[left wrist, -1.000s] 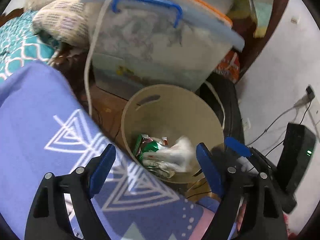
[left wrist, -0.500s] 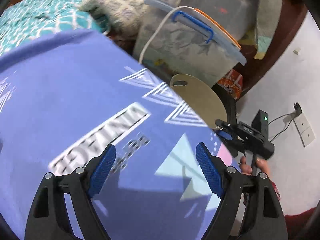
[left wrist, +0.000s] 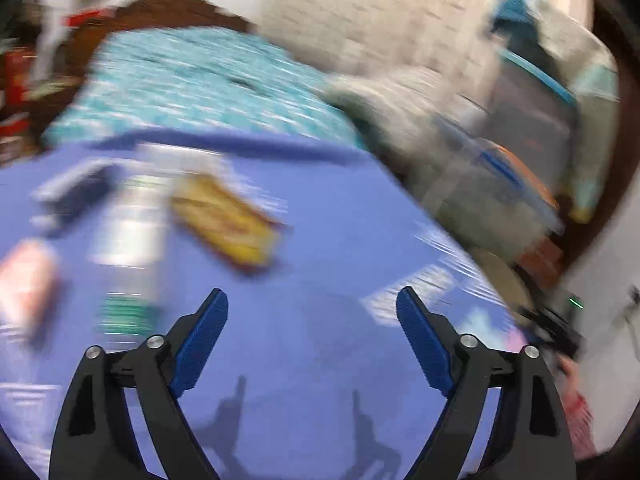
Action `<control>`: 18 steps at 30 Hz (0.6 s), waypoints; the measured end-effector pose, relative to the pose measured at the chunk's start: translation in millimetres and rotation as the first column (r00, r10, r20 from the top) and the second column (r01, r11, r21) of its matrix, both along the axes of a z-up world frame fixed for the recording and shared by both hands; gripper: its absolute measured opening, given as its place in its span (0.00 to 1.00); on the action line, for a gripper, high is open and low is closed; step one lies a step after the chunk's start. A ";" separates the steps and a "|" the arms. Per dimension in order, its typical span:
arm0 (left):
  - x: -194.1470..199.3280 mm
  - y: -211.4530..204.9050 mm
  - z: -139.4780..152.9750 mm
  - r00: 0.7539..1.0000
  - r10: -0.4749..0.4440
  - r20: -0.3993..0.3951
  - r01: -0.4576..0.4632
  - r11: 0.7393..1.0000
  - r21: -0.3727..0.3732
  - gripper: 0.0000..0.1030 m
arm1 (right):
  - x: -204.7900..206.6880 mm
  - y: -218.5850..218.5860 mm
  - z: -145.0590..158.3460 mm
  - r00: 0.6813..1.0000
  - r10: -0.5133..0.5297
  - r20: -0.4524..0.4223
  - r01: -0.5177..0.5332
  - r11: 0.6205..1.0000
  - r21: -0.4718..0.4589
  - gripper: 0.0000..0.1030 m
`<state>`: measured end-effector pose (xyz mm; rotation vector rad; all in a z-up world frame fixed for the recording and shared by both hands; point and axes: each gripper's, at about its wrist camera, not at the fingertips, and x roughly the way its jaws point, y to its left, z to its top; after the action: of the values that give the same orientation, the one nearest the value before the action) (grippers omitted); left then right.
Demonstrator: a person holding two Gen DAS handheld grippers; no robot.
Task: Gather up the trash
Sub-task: 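Swing both open tools back over the table toward the remaining trash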
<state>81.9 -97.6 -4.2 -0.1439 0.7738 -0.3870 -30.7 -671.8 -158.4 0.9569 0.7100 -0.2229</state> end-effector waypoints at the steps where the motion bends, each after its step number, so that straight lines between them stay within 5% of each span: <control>1: 1.9 14.8 0.5 0.999 0.053 0.008 -0.053 0.998 0.027 0.80 | -0.5 4.1 2.1 1.000 0.002 -0.007 -0.002 1.000 -0.029 0.74; 4: 13.8 39.9 -3.4 0.987 0.160 0.010 -0.161 0.981 0.110 0.80 | 2.2 12.8 4.8 1.000 0.005 -0.027 -0.007 0.997 -0.074 0.73; 6: 23.9 45.4 -7.7 0.979 0.205 -0.004 -0.202 0.966 0.162 0.80 | 9.9 15.8 2.4 0.998 0.020 -0.056 -0.024 0.996 -0.080 0.64; 8: 28.3 51.1 -10.0 0.978 0.209 -0.017 -0.204 0.968 0.147 0.80 | 15.7 12.4 -12.7 0.997 0.028 -0.066 -0.027 0.999 0.022 0.50; 12: 24.2 55.0 -12.8 0.982 0.188 -0.017 -0.185 0.978 0.095 0.80 | 10.6 -6.6 -38.9 1.000 0.001 -0.029 0.004 0.984 0.180 0.39; 18: 20.3 29.2 -16.3 0.989 0.146 -0.023 -0.142 0.982 0.123 0.80 | 43.8 -24.5 -37.8 0.998 0.065 0.018 -0.067 0.983 0.168 0.37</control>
<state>102.2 -68.4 -20.5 -0.0919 0.8106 -0.2001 13.1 -696.3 -196.2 1.0931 0.7569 -0.0990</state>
